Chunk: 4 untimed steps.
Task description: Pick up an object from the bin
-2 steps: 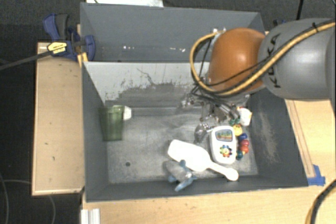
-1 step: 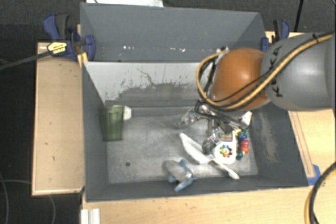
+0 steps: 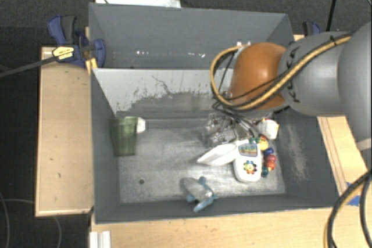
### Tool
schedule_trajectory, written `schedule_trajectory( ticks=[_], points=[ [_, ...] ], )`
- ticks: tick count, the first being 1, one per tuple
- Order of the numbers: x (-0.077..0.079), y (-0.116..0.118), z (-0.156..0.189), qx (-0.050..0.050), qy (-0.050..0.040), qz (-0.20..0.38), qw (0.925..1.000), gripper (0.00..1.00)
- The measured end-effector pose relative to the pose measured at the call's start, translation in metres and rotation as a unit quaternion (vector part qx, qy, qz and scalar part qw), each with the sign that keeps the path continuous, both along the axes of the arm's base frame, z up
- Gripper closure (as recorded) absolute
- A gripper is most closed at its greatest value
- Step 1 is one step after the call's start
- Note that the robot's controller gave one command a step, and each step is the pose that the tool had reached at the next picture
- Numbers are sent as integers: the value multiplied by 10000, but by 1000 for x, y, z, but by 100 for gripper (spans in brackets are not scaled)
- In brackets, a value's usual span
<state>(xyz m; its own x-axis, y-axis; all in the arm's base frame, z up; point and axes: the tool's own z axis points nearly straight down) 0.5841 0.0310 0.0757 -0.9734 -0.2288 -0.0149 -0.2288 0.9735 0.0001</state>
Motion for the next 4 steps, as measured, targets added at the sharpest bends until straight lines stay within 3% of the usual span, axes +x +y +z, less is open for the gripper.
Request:
schedule_trajectory(
  ticks=[1,2,3,4],
  points=[
    [0,0,0,1,0,-5,10000,100],
    [-8,-3,22,-10,55,-25,10000,100],
    [-18,9,33,-15,56,106,9999,100],
    [-11,10,52,-10,58,-7,10000,100]
  ],
)
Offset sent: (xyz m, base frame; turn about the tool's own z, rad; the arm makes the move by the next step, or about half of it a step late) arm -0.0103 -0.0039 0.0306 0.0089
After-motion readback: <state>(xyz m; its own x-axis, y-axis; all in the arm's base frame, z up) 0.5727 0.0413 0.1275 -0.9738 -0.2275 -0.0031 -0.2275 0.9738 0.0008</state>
